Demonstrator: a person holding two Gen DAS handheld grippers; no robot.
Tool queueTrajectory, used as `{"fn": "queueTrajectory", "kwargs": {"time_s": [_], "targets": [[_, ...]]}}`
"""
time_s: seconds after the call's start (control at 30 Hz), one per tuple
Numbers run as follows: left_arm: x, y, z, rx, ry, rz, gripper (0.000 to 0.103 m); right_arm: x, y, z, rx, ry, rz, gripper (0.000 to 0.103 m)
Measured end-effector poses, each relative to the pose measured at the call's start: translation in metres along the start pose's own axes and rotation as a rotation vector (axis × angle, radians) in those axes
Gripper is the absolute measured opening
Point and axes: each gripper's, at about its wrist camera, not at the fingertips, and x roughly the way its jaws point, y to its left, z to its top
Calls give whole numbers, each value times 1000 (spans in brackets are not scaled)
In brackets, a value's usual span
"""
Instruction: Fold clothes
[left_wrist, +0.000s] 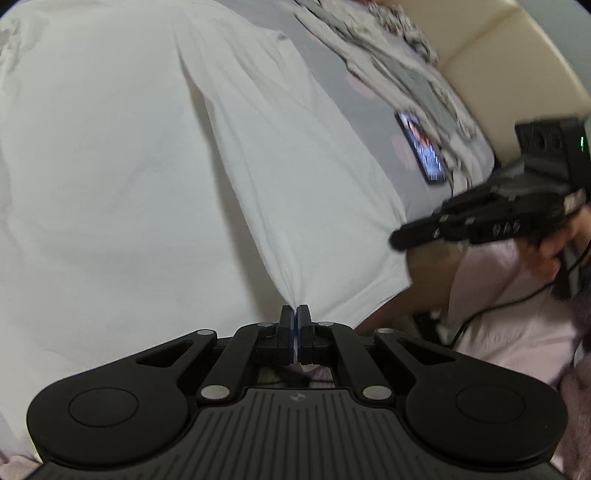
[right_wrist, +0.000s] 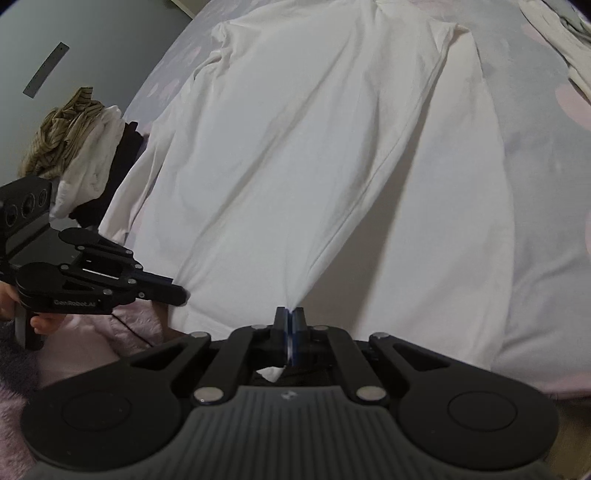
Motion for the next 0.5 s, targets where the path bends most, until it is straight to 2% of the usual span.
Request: {"fn": "queueTrajectory", "kwargs": {"time_s": [0.23, 0.3, 0.4, 0.43, 0.47, 0.5], "targets": [[37, 1, 6, 29, 168, 125, 0, 22, -9, -12, 2, 35, -25, 2], [38, 2, 13, 46, 197, 137, 6, 24, -12, -13, 1, 37, -31, 6], [27, 0, 33, 74, 187, 144, 20, 26, -16, -16, 0, 41, -39, 13], [23, -1, 42, 92, 178, 153, 21, 27, -17, -17, -1, 42, -42, 23], [20, -4, 53, 110, 164, 166, 22, 28, -19, -18, -1, 43, -45, 29], [18, -7, 65, 128, 150, 180, 22, 28, -20, -19, -1, 44, -48, 29]]}}
